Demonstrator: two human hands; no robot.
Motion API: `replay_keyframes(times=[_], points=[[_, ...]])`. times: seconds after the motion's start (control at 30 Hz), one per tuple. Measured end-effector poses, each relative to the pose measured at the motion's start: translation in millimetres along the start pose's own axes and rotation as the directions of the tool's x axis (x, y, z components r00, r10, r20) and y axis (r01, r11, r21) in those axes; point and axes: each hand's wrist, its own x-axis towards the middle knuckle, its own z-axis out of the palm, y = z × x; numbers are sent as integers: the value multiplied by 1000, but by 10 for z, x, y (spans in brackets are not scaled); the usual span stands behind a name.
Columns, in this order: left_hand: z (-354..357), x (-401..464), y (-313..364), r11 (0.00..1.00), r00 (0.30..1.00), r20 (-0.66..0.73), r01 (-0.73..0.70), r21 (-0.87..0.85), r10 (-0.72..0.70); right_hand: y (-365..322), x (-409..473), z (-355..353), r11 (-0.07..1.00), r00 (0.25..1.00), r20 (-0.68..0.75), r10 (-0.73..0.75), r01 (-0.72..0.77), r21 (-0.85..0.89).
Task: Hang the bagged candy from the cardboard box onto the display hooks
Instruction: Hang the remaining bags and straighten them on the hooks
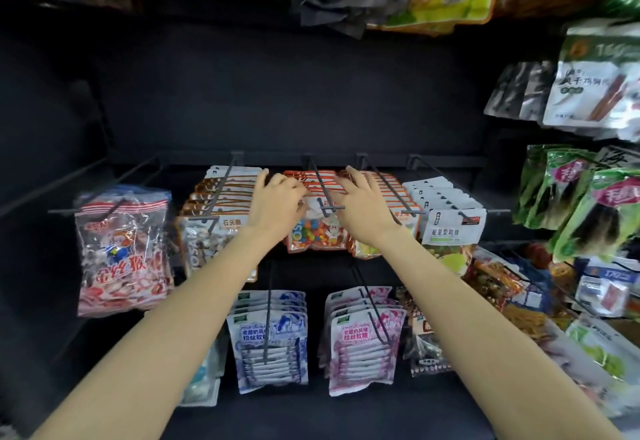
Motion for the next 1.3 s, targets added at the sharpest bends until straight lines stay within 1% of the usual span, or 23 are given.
replay_keyframes(times=[0.1,0.17,0.27,0.43,0.5,0.57,0.63,0.67,0.73,0.87,0.97,1.07,1.1,1.17,1.23,1.3], points=[[17,-29,17,998,999,-46,7,-63,-10,-11,-50,-1,989,989,-145,16,6,150],[-7,-32,39,993,998,-58,28,-111,-35,-5,-68,-5,977,982,-186,44,-3,211],[-19,-41,56,991,997,-56,42,-130,-50,16,-80,8,973,984,-164,69,-30,230],[-54,-41,71,979,995,-38,81,-188,-90,43,-9,19,945,983,-127,133,-87,314],[-88,-23,68,981,996,24,93,-168,-90,65,59,-18,958,990,-105,98,-65,281],[-104,-10,72,985,987,145,90,-147,-68,83,114,-40,976,999,-11,36,-32,215],[-109,1,79,988,965,259,84,-129,-48,83,135,-26,984,995,95,6,-23,176],[-113,6,84,990,953,299,78,-117,-40,78,131,-9,985,993,122,0,-21,170],[-113,7,94,992,939,342,69,-103,-30,74,103,27,984,994,110,-6,-13,175],[-122,-41,107,993,944,328,58,-99,-22,87,50,51,971,998,62,3,-18,238],[-127,-91,98,989,966,255,66,-131,-31,117,87,92,958,999,32,11,-20,286],[-176,-46,77,969,979,181,135,-209,-97,148,200,88,900,996,12,92,-88,426],[-189,-4,67,961,974,195,157,-229,-113,147,239,78,885,993,10,119,-110,453],[-186,94,43,955,951,294,175,-241,-101,129,307,81,897,993,45,109,-118,427],[-157,160,22,969,904,425,141,-203,-43,97,360,110,931,988,128,81,-121,344],[-120,172,7,983,868,497,91,-157,-1,77,394,133,947,981,186,54,-109,301]])
